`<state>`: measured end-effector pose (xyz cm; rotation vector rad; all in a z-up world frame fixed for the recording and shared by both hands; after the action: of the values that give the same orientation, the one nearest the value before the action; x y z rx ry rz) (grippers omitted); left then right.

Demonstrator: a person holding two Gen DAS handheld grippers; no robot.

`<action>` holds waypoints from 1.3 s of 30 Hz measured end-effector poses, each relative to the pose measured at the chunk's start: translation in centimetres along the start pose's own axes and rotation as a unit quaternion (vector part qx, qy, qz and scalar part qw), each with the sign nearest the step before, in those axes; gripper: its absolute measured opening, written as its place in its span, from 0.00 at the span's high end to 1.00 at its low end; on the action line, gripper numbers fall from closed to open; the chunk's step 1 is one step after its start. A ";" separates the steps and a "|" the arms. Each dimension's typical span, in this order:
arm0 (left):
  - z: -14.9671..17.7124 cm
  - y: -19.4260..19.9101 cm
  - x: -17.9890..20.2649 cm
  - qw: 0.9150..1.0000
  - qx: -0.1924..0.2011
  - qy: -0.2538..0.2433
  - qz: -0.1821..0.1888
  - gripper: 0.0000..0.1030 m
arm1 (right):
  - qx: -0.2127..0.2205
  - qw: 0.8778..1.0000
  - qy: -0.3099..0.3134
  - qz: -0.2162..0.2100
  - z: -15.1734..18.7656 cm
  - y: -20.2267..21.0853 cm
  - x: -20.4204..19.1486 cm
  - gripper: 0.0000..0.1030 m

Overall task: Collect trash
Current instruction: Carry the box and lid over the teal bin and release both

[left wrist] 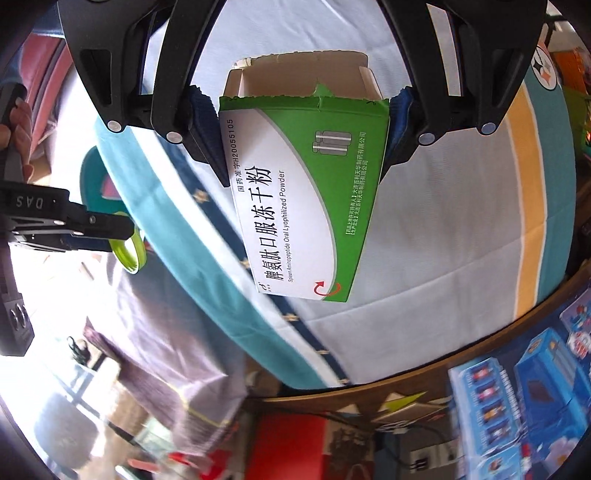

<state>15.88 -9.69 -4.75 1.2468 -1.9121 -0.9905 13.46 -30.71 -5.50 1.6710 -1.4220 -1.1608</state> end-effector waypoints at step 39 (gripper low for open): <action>0.5 -8.6 29.4 0.971 -0.081 -0.206 0.092 0.11 | 0.017 0.986 -0.161 0.039 8.8 5.3 22.4 0.48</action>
<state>9.21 -39.25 -9.18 0.7956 -2.1561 -1.3527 3.73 -53.10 -9.10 1.4825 -1.6954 -1.4157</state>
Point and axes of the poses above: each gripper's, at about its wrist camera, not at the fingertips, and y roughly against the way its jaws point, x to its right, z to its underside, the point moved 3 cm from there along -y, roughly the way its jaws point, and after that the axes turned 1 degree about x, right-handed, at the moved point
